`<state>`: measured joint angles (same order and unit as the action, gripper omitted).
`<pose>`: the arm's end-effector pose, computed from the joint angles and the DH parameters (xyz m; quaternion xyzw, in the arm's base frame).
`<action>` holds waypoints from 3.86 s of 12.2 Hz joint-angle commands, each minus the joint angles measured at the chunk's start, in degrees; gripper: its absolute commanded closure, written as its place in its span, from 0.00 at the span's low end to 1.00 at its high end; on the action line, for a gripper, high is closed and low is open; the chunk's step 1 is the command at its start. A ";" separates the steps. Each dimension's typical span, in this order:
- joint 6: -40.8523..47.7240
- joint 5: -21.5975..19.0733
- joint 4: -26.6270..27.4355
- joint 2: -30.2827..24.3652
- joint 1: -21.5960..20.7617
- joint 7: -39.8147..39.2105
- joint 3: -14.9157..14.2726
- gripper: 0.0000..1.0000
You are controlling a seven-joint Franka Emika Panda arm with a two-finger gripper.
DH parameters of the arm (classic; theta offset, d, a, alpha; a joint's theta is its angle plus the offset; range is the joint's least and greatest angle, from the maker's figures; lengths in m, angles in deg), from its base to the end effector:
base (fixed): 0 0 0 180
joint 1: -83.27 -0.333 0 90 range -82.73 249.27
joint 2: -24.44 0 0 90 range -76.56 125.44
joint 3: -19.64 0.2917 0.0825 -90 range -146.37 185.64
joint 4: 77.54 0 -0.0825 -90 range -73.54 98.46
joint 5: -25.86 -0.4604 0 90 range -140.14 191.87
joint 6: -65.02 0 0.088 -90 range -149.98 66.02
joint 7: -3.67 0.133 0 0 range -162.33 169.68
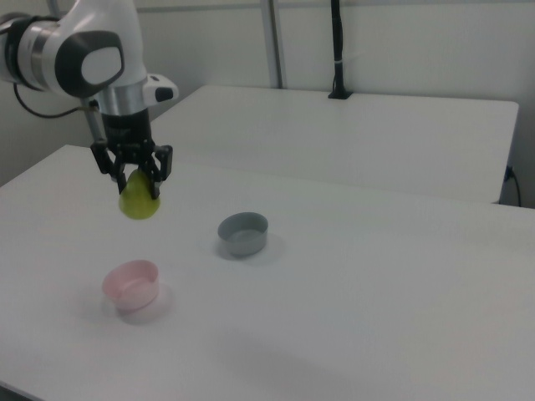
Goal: Place the pear in the bowl
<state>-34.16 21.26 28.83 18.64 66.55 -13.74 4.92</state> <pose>0.6051 0.0272 0.4917 -0.9853 -0.1623 0.0067 0.0537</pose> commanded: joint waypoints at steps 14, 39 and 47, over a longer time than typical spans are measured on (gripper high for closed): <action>-19.82 4.78 16.68 8.95 -4.20 7.74 6.63 1.00; 14.27 4.52 -17.16 5.36 10.91 7.58 6.10 0.00; 5.84 1.80 -16.20 3.96 15.58 5.28 4.88 0.00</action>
<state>-27.12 24.94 11.65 24.33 81.93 -7.57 10.76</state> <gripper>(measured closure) 0.000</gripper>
